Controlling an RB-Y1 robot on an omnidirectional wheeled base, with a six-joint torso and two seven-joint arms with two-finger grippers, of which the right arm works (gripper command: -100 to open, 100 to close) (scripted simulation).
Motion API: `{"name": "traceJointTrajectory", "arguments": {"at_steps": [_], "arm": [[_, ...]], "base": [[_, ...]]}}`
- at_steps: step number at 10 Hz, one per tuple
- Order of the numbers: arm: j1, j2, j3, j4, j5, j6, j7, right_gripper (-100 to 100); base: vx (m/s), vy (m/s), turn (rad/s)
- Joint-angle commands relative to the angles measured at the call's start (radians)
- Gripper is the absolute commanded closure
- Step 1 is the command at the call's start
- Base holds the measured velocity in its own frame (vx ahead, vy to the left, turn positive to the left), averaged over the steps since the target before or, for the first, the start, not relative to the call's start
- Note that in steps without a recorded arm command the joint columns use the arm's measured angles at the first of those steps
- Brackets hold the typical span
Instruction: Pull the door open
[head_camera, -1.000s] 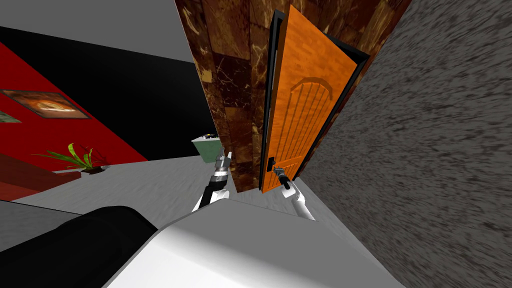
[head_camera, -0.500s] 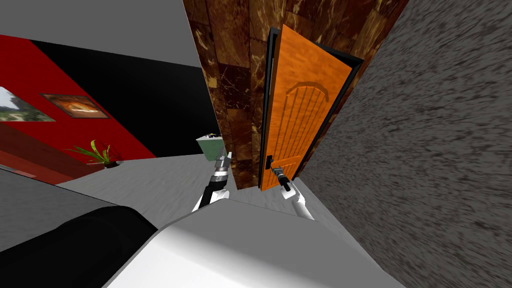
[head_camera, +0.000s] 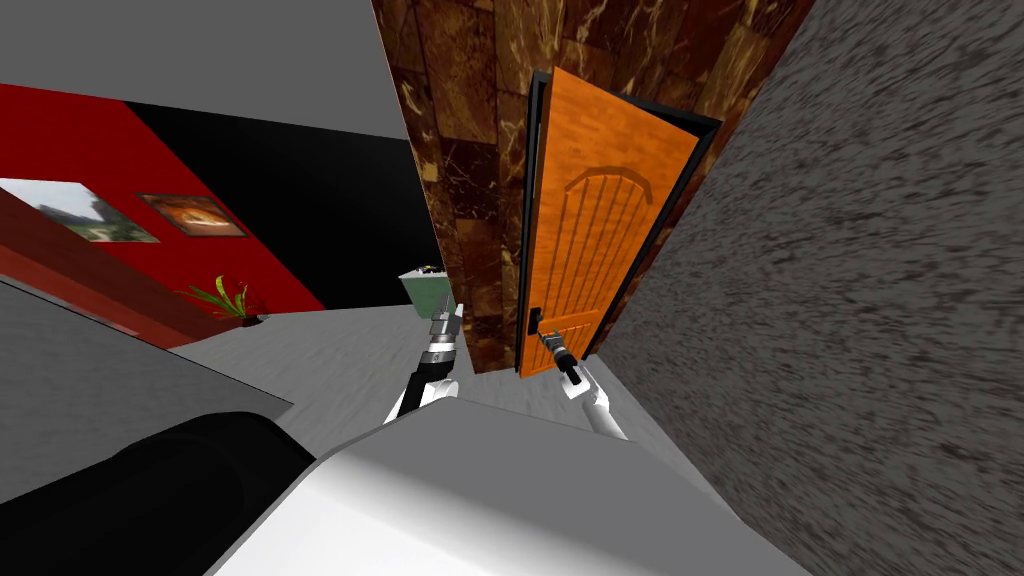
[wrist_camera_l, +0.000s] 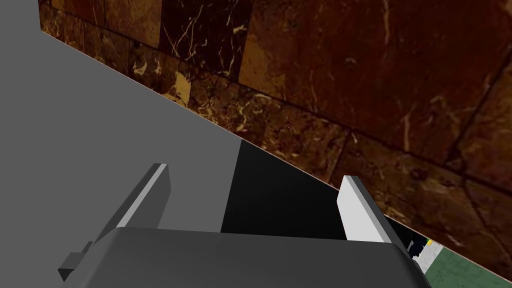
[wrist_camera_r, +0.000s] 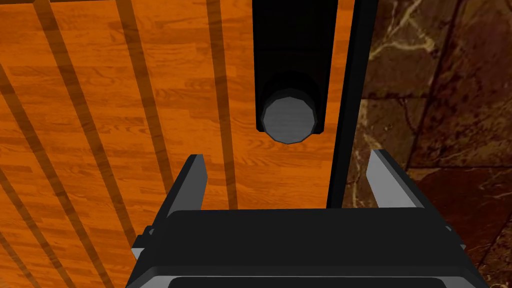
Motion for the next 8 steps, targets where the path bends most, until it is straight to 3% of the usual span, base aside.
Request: {"name": "traceJointTrajectory", "arguments": {"at_steps": [1,4,5,6,7,8], "arm": [[0.004,-0.004,0.009,-0.005,-0.005,-0.029,-0.007,-100],[0.01,-0.007,0.026,-0.008,-0.013,-0.091,-0.016,-100],[0.003,-0.005,0.02,0.0,-0.012,-0.079,-0.011,-100],[-0.001,-0.04,0.002,0.02,-0.024,-0.103,-0.029,-100],[-0.002,-0.052,-0.004,0.026,-0.029,-0.111,-0.035,-100],[-0.004,-0.08,-0.019,0.042,-0.039,-0.127,-0.048,-100]], "base": [[-0.068,-0.113,0.06],[-0.066,-0.107,0.06],[-0.035,-0.058,0.017],[0.047,0.088,0.183],[0.115,0.172,0.114],[0.121,0.185,0.112]]}}
